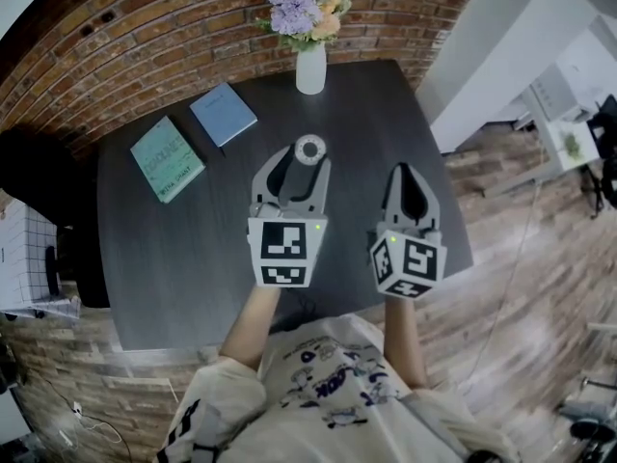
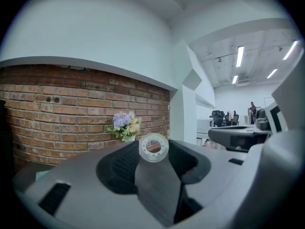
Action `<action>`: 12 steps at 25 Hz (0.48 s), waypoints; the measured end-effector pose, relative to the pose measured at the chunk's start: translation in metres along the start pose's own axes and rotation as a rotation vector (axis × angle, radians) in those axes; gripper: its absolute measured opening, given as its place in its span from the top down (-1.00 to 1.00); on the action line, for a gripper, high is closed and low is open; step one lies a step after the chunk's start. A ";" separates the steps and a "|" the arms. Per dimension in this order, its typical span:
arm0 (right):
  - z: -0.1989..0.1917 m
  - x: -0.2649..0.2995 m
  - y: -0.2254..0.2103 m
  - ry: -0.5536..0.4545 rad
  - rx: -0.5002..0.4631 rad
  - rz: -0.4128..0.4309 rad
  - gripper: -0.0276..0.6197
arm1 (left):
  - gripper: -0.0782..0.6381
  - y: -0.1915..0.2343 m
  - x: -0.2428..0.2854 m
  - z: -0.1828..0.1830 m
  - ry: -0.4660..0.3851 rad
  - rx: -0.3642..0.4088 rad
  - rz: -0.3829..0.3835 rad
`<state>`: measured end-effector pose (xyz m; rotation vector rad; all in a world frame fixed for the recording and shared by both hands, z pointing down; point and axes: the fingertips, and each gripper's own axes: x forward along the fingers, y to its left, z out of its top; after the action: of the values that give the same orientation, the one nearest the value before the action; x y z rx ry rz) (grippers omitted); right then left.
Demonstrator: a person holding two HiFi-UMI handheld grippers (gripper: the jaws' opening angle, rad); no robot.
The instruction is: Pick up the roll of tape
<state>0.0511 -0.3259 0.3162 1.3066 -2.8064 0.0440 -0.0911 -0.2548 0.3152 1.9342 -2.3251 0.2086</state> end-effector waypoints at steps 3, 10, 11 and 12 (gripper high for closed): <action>0.003 -0.001 -0.001 -0.008 -0.006 0.000 0.90 | 0.24 -0.002 0.000 0.001 0.000 -0.001 -0.005; 0.002 -0.001 -0.002 0.000 -0.004 -0.011 0.90 | 0.24 -0.003 0.002 0.000 0.007 -0.007 -0.014; 0.002 -0.001 -0.002 0.001 -0.004 -0.011 0.90 | 0.24 -0.003 0.002 0.000 0.007 -0.007 -0.015; 0.001 -0.002 -0.003 0.003 -0.002 -0.015 0.91 | 0.24 -0.003 0.002 0.000 0.007 -0.005 -0.017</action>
<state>0.0543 -0.3263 0.3152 1.3257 -2.7931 0.0426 -0.0888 -0.2574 0.3158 1.9467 -2.3018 0.2077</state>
